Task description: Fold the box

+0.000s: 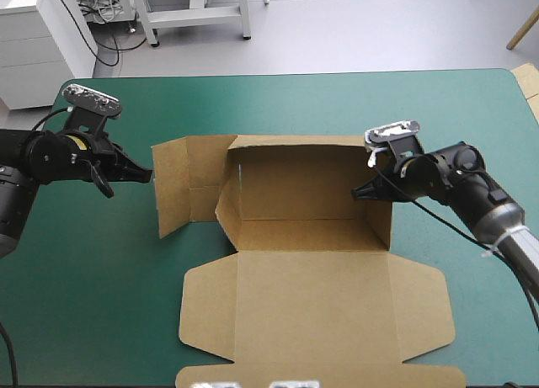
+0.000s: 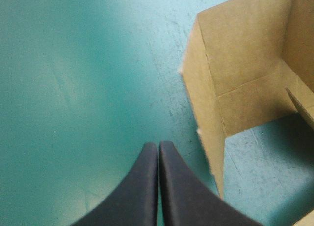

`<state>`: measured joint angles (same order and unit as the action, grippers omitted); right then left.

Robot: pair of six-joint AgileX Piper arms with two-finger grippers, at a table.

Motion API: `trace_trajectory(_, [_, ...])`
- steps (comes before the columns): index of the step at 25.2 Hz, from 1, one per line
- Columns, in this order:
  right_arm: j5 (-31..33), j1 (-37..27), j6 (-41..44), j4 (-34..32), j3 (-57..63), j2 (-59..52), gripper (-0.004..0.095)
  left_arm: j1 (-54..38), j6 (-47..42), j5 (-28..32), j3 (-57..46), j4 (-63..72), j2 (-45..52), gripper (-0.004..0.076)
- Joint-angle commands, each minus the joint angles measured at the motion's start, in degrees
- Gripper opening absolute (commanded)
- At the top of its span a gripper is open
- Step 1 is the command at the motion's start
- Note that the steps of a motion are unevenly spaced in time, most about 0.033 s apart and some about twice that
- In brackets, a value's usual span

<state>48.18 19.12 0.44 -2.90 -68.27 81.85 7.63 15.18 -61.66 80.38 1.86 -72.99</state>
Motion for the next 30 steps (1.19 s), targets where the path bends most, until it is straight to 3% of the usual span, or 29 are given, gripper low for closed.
trace_trajectory(1, [-3.6, 0.1, -2.3, -2.9, -4.0, 5.2, -0.002, -0.1, -0.4, 2.6, 1.2, 0.7, 2.4, -0.0008])
trace_trajectory(2, [-3.5, 0.0, -2.3, -3.0, -5.8, 6.5, -0.0008, -0.1, -0.4, 2.5, 1.2, 0.8, 2.4, -0.0008])
trace_trajectory(4, [-3.1, -0.9, -2.3, -2.3, -9.3, 9.8, 0.0112, -0.1, -0.4, 2.5, 1.2, 0.9, 2.4, -0.0008])
trace_trajectory(5, [-3.1, -1.6, -2.5, -2.0, -10.9, 11.3, 0.0261, -0.1, -0.4, 2.5, 1.2, 0.9, 2.4, -0.0008])
trace_trajectory(6, [-3.1, -2.1, -2.5, -2.0, -11.5, 12.0, 0.033, -0.1, -0.4, 2.5, 1.2, 0.9, 2.4, -0.0008])
trace_trajectory(7, [-3.1, -3.0, -3.5, -1.4, -12.9, 12.8, 0.0496, -0.1, -0.4, 2.7, 1.2, 0.9, 2.4, -0.0008])
trace_trajectory(9, [-2.8, -4.6, -4.7, 0.3, -14.9, 12.8, 0.0637, -0.1, -0.4, 3.1, 1.2, 0.9, 2.4, -0.0008])
trace_trajectory(30, [18.7, -6.1, -11.8, 3.3, -33.7, 1.2, 0.065, -0.1, -0.6, 4.8, 1.0, 0.9, 2.3, -0.0008])
